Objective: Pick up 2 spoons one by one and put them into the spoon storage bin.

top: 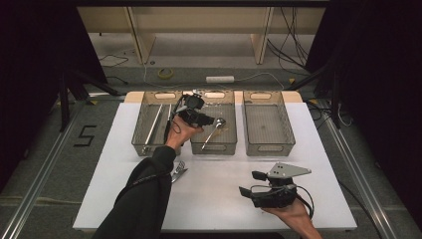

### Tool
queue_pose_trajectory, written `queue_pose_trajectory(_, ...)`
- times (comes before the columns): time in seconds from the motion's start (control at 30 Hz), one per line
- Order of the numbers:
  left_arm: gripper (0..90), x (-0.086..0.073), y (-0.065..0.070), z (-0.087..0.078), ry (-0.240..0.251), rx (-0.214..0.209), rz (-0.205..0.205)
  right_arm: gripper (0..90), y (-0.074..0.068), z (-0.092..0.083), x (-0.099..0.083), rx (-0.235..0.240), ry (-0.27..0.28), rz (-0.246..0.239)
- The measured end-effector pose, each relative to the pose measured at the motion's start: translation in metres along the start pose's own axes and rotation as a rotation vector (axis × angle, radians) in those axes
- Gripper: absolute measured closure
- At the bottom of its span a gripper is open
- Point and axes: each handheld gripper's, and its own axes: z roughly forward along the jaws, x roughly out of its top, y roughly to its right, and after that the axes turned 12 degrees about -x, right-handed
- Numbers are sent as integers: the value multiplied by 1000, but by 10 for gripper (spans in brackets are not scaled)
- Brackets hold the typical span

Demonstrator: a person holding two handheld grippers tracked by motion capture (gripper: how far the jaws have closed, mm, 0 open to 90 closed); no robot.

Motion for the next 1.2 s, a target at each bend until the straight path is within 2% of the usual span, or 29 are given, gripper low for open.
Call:
queue_pose_trajectory(0.13,438,-4,2,-10,-14,9,2,281,0,0,0,-1,2,4)
queue_pose_trajectory(0.37,380,-18,7,-34,-3,-19,11,281,0,0,0,-4,4,6)
queue_pose_trajectory(0.5,355,-31,10,-50,5,-15,31,281,1,-1,0,-6,5,11)
queue_pose_trajectory(0.63,331,-40,13,-61,-19,-20,49,281,-1,0,1,-6,3,8)
queue_pose_trajectory(0.8,306,-53,18,-75,-17,-29,60,281,-2,0,1,-7,3,4)
queue_pose_trajectory(1.07,280,-69,18,-89,-49,12,95,281,-2,0,1,-8,7,4)
queue_pose_trajectory(1.2,264,-80,18,-91,-62,3,92,281,-4,1,0,-3,3,-1)
